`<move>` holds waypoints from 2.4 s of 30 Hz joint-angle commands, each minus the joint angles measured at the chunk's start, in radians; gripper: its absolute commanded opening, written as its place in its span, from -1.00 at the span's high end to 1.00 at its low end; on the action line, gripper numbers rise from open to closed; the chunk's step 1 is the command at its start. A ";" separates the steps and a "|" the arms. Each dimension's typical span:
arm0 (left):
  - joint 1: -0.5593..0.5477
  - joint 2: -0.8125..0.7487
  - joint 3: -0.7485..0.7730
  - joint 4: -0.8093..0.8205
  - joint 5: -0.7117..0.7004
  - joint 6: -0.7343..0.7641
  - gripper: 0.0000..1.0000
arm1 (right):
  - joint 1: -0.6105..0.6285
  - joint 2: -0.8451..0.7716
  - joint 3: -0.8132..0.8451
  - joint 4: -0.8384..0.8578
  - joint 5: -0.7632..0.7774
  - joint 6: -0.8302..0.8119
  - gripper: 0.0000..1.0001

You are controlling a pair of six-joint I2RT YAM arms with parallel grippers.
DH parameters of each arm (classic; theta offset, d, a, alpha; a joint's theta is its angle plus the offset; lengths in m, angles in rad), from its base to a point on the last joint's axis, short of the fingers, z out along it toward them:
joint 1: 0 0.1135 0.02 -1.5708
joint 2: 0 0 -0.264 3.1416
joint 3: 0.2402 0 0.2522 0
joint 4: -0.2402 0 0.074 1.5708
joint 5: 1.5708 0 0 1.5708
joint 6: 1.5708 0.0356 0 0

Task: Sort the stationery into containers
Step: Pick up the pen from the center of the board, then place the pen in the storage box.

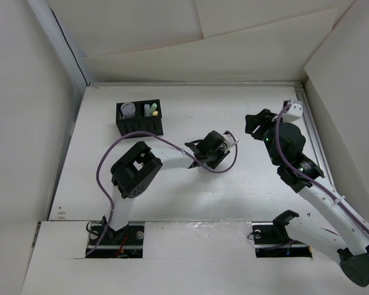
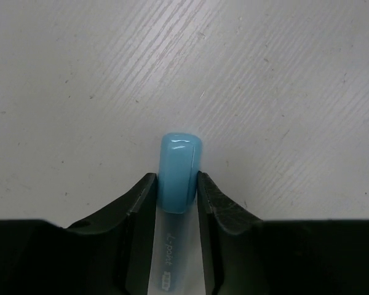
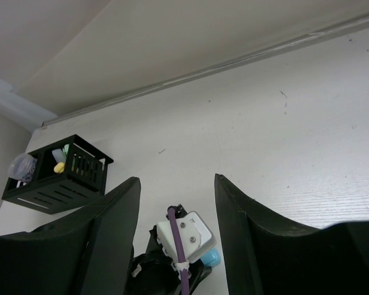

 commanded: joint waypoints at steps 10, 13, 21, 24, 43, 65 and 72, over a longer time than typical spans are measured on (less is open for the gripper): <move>0.056 -0.103 -0.044 0.119 -0.169 -0.100 0.84 | -0.005 -0.016 0.011 0.036 0.003 0.001 -0.15; 0.122 -0.187 -0.067 0.161 -0.188 -0.186 0.80 | -0.005 -0.016 0.011 0.036 0.003 0.001 -0.15; 0.299 -0.344 -0.006 0.227 -0.313 -0.365 0.65 | -0.005 -0.006 0.011 0.036 -0.017 0.001 -0.15; 0.371 -0.371 0.047 0.227 -0.370 -0.401 0.62 | -0.005 -0.006 0.011 0.036 -0.017 0.001 -0.15; 0.589 -0.224 0.175 0.268 -0.643 -0.332 0.51 | -0.005 0.004 0.011 0.036 -0.027 0.001 -0.15; 0.589 -0.169 0.011 0.460 -0.739 -0.272 0.49 | -0.005 0.013 0.011 0.045 -0.027 0.001 -0.15; 0.568 -0.189 -0.024 0.469 -0.739 -0.290 0.33 | -0.005 0.013 0.011 0.045 -0.027 0.001 -0.15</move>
